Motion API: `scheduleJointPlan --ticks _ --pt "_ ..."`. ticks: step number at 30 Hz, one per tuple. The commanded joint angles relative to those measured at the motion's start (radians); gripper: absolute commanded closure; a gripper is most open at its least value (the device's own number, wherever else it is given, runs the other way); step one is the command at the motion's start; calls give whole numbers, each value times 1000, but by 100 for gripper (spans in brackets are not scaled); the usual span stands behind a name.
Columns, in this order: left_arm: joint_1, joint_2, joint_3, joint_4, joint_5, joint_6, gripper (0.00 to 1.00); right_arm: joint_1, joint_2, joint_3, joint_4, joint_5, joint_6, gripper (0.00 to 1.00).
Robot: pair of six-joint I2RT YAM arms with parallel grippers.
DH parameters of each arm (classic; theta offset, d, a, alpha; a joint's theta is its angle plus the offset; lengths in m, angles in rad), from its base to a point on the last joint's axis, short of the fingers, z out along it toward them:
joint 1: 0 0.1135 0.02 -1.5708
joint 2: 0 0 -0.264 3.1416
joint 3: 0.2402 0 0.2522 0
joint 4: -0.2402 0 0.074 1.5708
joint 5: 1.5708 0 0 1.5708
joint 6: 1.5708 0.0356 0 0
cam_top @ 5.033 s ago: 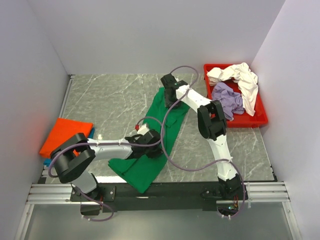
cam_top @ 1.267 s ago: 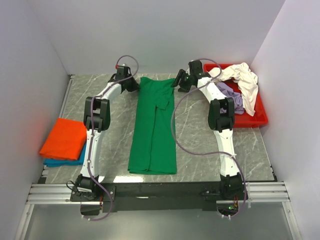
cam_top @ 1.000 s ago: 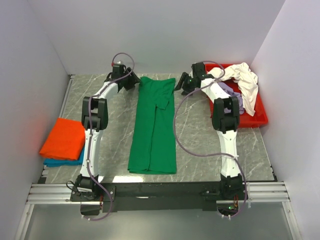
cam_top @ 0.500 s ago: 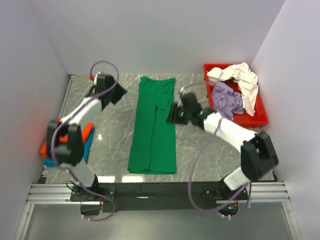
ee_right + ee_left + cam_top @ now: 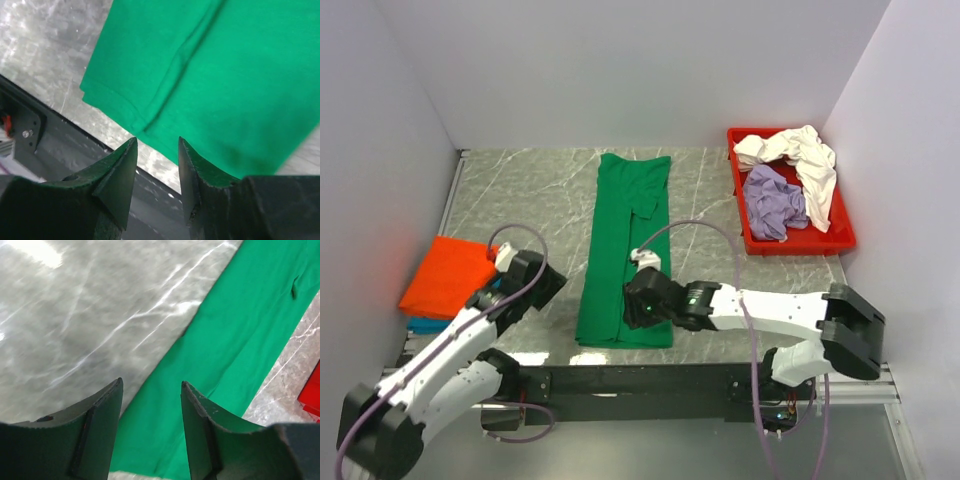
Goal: Fold and stack the t-shirts
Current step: Fold the tshirt
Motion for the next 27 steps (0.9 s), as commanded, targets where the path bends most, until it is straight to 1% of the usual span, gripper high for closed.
scheduleJointPlan --ticks 1,2,5,11,19,27 --pt "-2 -112 -41 -71 -44 -47 44 82 103 87 -8 141 53 55" --pt "-2 -147 -48 -92 -50 -48 44 98 160 128 -17 155 54 55" --pt "-2 -194 -55 -112 -53 -45 44 151 260 222 -83 227 60 55" --pt "-2 -195 -62 -111 -35 -30 44 205 387 346 -160 298 71 55" --pt "-2 -193 -81 -83 -9 -16 44 234 438 400 -260 364 100 57" --pt "-2 -176 -93 -56 3 -7 44 256 486 408 -251 324 97 58"
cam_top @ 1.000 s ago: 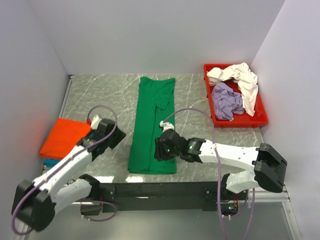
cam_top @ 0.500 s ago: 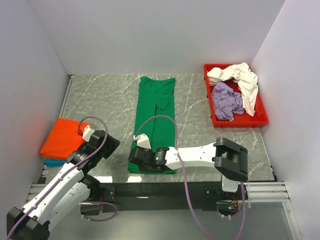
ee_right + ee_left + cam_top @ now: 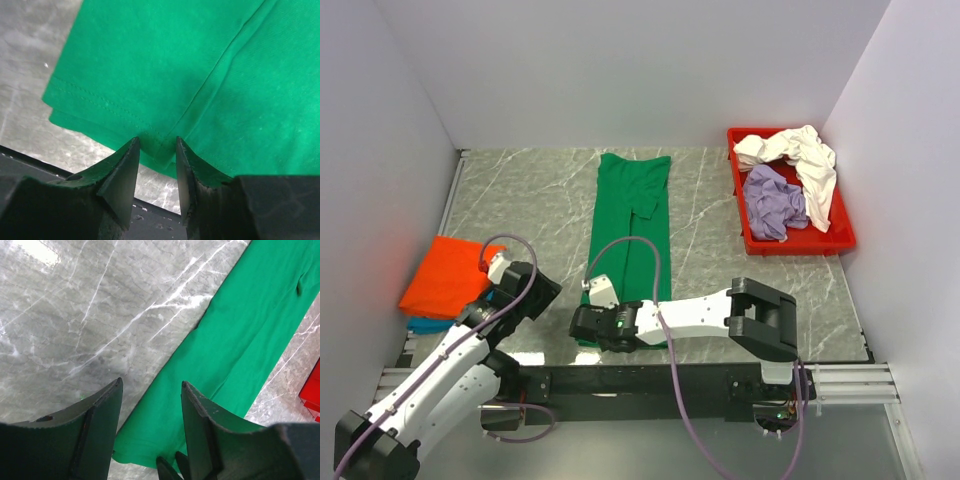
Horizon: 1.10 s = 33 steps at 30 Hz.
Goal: Fold and stack the t-shirts
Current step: Fold the tshirt
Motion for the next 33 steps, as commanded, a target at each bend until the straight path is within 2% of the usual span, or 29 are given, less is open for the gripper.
scheduleJointPlan --ticks 1,4,8,10,13,16,25,29,33 --pt "-2 6 -17 38 12 13 44 13 8 33 -13 27 23 59" --pt "-2 17 -21 48 17 12 44 13 -4 32 -36 49 37 65" --pt "-2 18 -26 57 24 13 44 13 -50 9 -37 57 46 79" --pt "-2 24 -24 60 29 22 44 13 -77 -2 -39 58 49 92" --pt "-2 31 -21 65 41 32 44 15 -97 -9 -42 61 58 98" --pt "-2 40 -17 72 57 47 44 18 -129 -23 -49 64 70 99" --pt "-2 107 -38 143 170 95 44 26 -152 -100 -19 21 112 99" --pt "-2 132 -76 180 222 95 45 26 -163 -128 33 -20 107 85" --pt "-3 130 -124 206 270 93 51 26 -201 -155 55 -42 101 68"
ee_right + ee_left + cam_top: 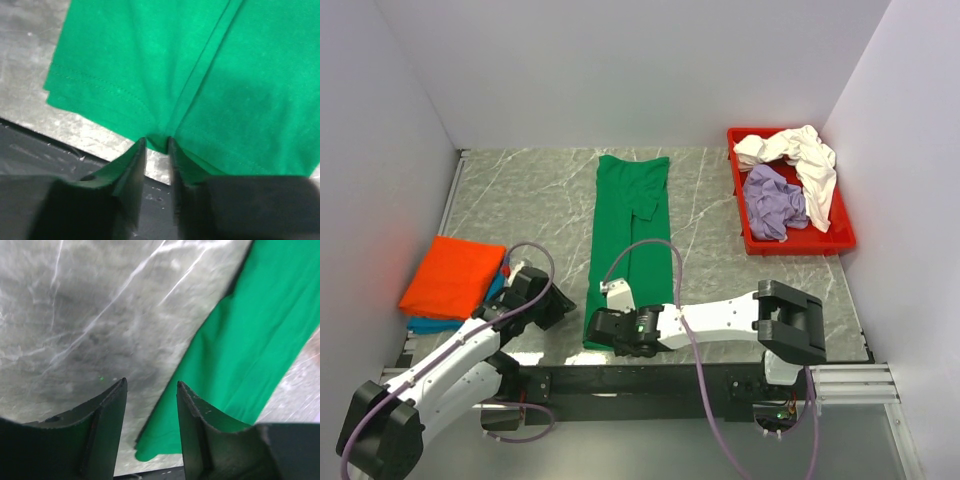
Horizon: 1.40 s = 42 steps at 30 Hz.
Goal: Fold and stack the t-shirts
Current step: Fold the tshirt
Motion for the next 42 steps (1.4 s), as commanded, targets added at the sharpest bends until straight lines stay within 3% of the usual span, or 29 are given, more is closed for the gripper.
scheduleJointPlan --ticks 1,3,5,13,19,23,30,32,38,42 --pt "-3 -13 -34 50 69 16 50 10 -95 -22 51 -11 9 64" --pt "-14 -30 -51 56 80 17 50 3 -134 -54 58 -21 7 52" --pt "-38 -73 -62 58 84 14 50 -10 -203 -86 73 -33 9 48" --pt "-152 -102 -94 49 78 -19 49 -202 -573 -393 122 -184 27 52" --pt "-314 -84 -121 13 -9 -153 53 -378 -844 -594 142 -346 15 53" --pt "-417 -70 -114 -14 -61 -219 55 -415 -896 -631 113 -380 27 53" --pt "-508 -18 -92 -30 -109 -286 62 -445 -878 -766 249 -511 84 53" --pt "-529 4 -91 -19 -114 -297 67 -445 -859 -781 303 -531 101 54" --pt "-618 56 -43 -57 -153 -338 97 -450 -833 -832 371 -533 127 54" --pt "-687 51 -31 -92 -181 -392 99 -455 -867 -855 371 -519 144 55"
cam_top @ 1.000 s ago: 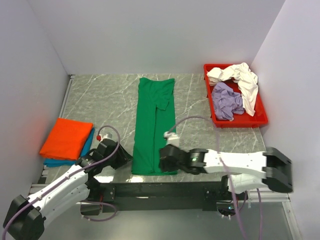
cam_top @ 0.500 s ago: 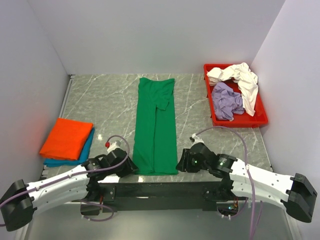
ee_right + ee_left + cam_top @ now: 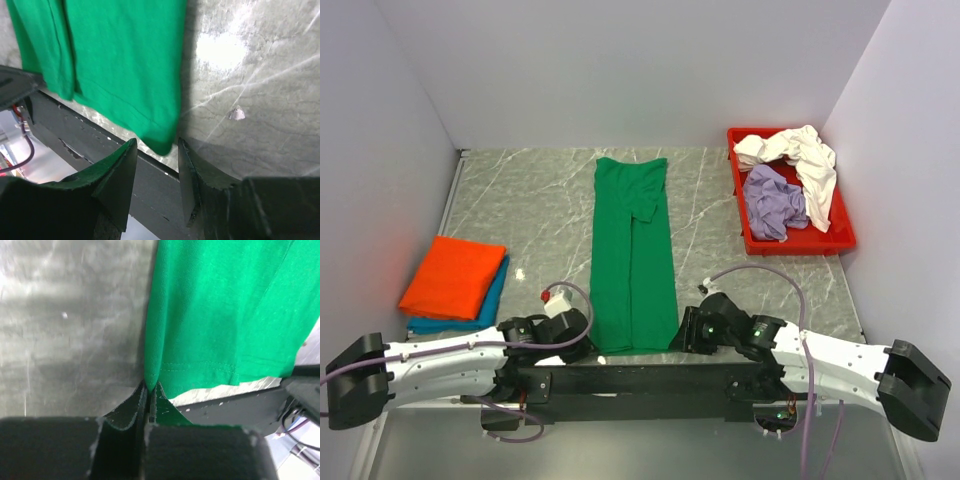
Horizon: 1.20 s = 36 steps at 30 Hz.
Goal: Fold and stack the t-shirts
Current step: Fold the tshirt
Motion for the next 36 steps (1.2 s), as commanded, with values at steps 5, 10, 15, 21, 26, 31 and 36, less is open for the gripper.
scheduleJointPlan --ticks 5,10,15,21,26,31,36 --pt "-108 -5 43 -145 -66 -112 100 -12 -86 -38 13 27 34 55" --pt "-154 24 91 -176 -97 -112 100 -13 -74 -38 27 7 22 77" --pt "-151 26 158 -196 -144 -79 100 -13 -51 13 20 -22 -15 90" --pt "-141 27 221 -211 -190 -38 100 -13 -55 54 1 -19 -34 100" --pt "-54 20 237 -161 -177 58 100 -19 -55 119 -26 30 -55 100" --pt "182 69 298 -49 -127 270 100 -110 27 237 -33 67 -156 100" --pt "353 210 411 34 -107 390 100 -249 214 407 10 67 -214 100"
